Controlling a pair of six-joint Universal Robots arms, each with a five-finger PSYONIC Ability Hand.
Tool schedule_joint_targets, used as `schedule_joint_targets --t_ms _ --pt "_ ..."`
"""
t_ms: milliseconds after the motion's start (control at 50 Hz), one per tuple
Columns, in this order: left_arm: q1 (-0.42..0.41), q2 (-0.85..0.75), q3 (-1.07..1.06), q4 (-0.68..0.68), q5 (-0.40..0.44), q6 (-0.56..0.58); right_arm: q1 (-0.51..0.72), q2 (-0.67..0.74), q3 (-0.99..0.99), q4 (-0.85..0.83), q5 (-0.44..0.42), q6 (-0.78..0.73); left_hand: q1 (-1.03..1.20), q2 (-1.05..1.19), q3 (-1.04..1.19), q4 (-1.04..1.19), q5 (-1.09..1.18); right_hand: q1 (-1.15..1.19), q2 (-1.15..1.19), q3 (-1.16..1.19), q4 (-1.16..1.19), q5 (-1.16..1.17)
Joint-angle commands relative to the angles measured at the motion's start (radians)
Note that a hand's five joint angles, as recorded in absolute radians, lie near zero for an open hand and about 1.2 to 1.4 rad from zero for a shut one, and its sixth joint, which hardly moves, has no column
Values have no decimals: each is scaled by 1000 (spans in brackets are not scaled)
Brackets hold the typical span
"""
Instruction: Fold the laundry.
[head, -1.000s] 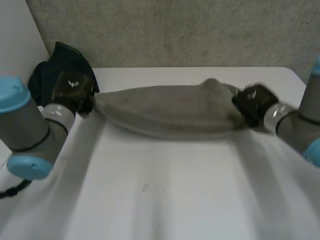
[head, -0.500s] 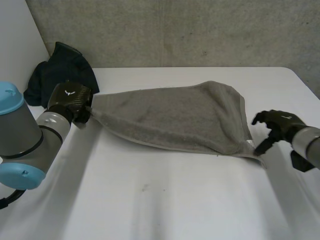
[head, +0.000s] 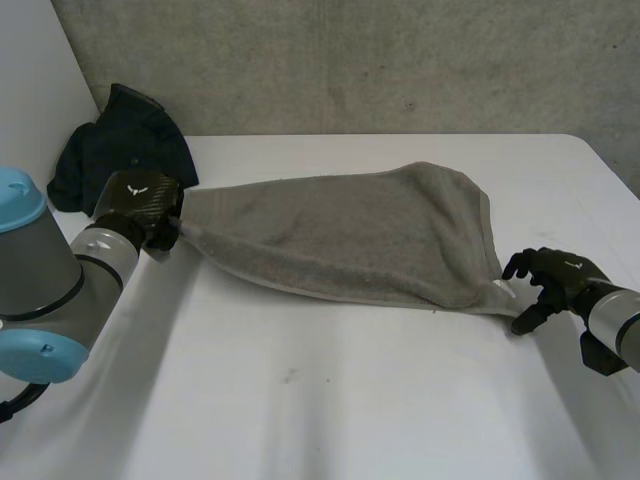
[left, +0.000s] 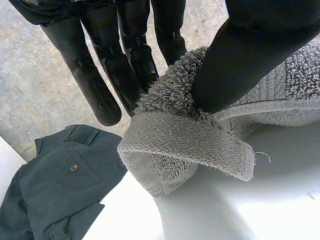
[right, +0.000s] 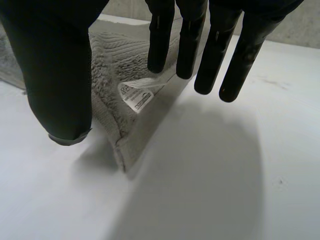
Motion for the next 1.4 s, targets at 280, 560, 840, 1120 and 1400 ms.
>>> schedule_joint_targets --t_ms 280,560,840,1120,1400 --pt "1 37 2 -40 -2 12 98 58 -138 -21 7 5 274 196 204 193 239 925 841 842 844 862" --pt "77 244 -34 -469 0 279 36 -324 -193 508 12 -657 274 196 204 193 239 925 841 842 844 862" --pt "48 264 -183 -545 0 419 55 -350 -124 625 130 -852 274 196 204 193 239 925 841 842 844 862" --pt "25 -49 85 -285 -20 302 166 13 -328 335 271 -733 274 196 204 193 239 925 841 842 844 862" --pt "-16 -359 393 -228 -170 264 224 345 -714 252 395 -722 274 196 204 193 239 925 841 842 844 862"
